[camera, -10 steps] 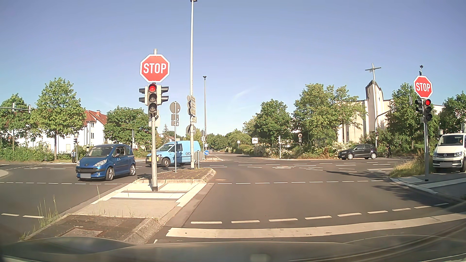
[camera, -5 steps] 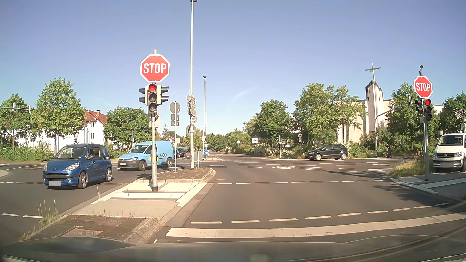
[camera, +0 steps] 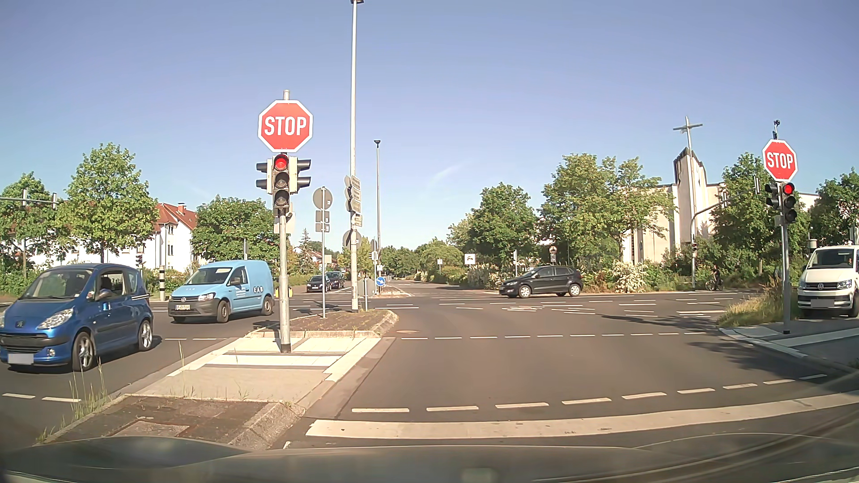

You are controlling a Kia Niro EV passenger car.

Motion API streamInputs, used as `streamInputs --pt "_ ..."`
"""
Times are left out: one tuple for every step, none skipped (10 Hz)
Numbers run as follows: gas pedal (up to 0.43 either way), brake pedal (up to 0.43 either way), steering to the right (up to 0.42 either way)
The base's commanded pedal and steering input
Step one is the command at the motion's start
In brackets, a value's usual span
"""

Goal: Follow the waypoints while adhering to traffic rules and regulations

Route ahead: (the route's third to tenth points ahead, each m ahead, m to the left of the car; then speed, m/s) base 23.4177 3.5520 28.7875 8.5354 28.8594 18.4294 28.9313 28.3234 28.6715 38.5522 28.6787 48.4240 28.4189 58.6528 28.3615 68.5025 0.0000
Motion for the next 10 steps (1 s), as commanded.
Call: streamInputs --pt "0.0 0.305 0.012" --pt "0.0 0.305 0.012" --pt "0.0 0.305 0.012" --pt "0.0 0.305 0.012" --pt "0.0 0.305 0.012" --pt "0.0 0.305 0.012" --pt "0.0 0.305 0.012" --pt "0.0 0.305 0.012" --pt "0.0 0.305 0.012" --pt "0.0 0.305 0.012"
